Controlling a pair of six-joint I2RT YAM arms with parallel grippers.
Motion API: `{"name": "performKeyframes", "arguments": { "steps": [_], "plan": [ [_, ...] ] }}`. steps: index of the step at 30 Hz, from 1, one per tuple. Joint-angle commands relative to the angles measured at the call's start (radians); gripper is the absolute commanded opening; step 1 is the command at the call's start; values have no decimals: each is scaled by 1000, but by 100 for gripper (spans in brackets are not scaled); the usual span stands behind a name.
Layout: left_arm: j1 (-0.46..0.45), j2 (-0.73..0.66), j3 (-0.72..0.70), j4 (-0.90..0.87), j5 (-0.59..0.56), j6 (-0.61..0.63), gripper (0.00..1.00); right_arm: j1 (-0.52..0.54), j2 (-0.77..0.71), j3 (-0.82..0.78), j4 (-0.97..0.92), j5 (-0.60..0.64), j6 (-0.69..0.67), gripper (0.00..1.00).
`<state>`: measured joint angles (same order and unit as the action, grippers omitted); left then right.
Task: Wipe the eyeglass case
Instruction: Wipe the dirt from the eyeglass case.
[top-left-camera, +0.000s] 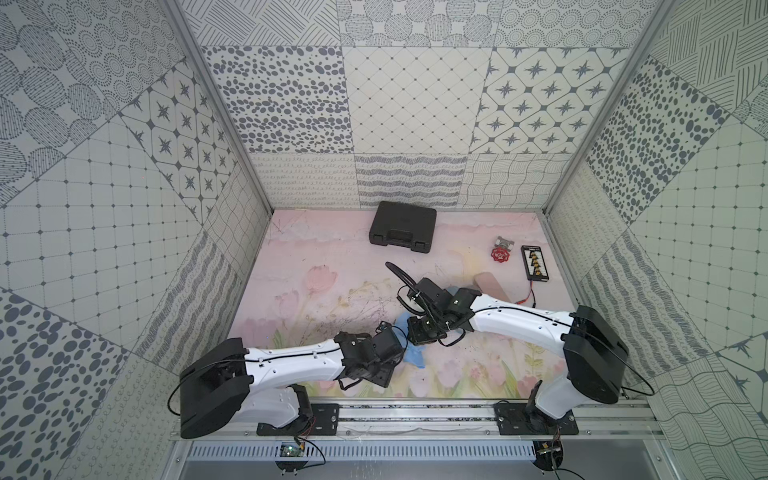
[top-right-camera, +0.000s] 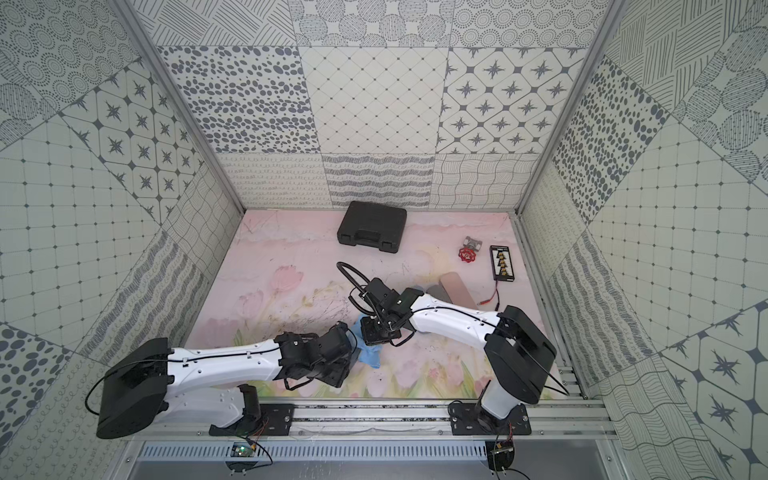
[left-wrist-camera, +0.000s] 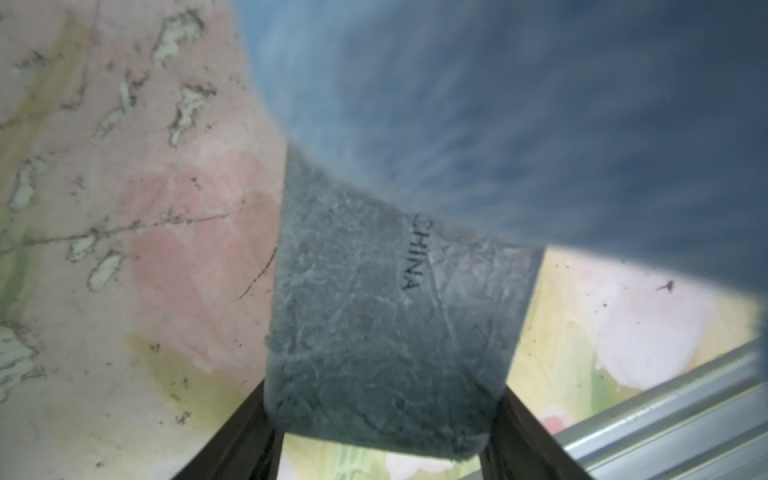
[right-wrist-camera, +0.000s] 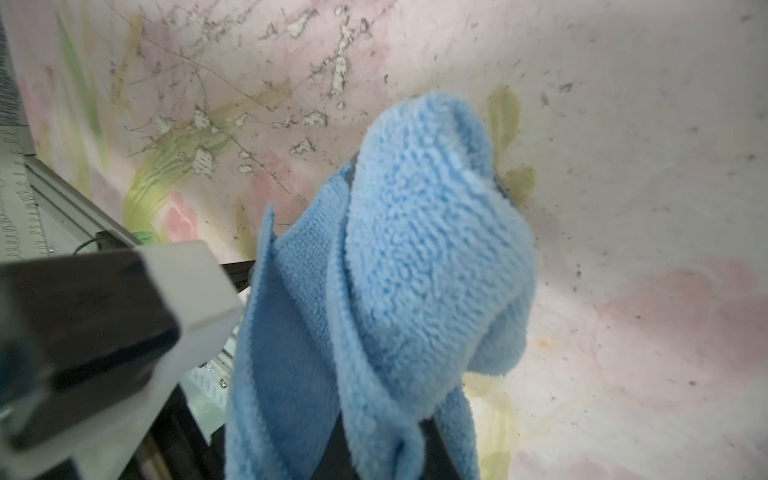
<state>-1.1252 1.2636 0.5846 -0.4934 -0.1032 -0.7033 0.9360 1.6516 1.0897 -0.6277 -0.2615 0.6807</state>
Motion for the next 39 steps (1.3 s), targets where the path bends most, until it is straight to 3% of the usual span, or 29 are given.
{"name": "performKeyframes", "arguments": {
  "steps": [1, 4, 8, 10, 13, 16, 18, 20, 22, 24, 27, 28, 30, 32, 34, 39],
  "plan": [
    [-6, -10, -29, 163, -103, 44, 52, -32, 79, 52, -11, 43, -23, 0],
    [-7, -16, -40, 178, -95, 59, 40, -75, 118, 102, -131, 195, -86, 0],
    [-7, -37, -60, 195, -86, 79, 28, -57, 102, 223, -329, 577, -159, 0],
    [-7, -55, -70, 210, -85, 88, 26, -31, 82, 258, -357, 623, -197, 0],
    [-7, -89, -87, 235, -94, 94, 24, 30, 35, 268, -319, 485, -204, 0],
    [-7, -104, -96, 261, -96, 97, 23, 68, 14, 186, -144, 149, -80, 0],
    [-9, -105, -98, 275, -96, 97, 22, 73, 28, 121, -33, 6, 2, 0],
    [-12, -112, -106, 290, -98, 89, 21, 60, 49, 56, 53, -64, 49, 0],
    [-13, -119, -120, 310, -95, 81, 21, 18, 71, 26, 39, -45, 30, 0],
    [-15, -120, -127, 324, -89, 78, 20, -27, 97, 38, -75, 107, -44, 0],
    [-21, -104, -124, 331, -89, 84, 19, -40, 154, 141, -336, 591, -138, 0],
    [-22, -98, -121, 329, -90, 84, 19, -39, 157, 171, -387, 687, -147, 0],
    [-27, -84, -114, 325, -92, 90, 19, -15, 135, 227, -442, 829, -162, 0],
    [-30, -79, -109, 321, -95, 93, 18, 34, 108, 271, -443, 870, -202, 0],
    [-32, -79, -105, 319, -96, 97, 18, 85, 85, 300, -417, 796, -243, 0],
    [-34, -95, -108, 314, -99, 99, 18, 116, 12, 189, -164, 237, -158, 0]
  ]
}}
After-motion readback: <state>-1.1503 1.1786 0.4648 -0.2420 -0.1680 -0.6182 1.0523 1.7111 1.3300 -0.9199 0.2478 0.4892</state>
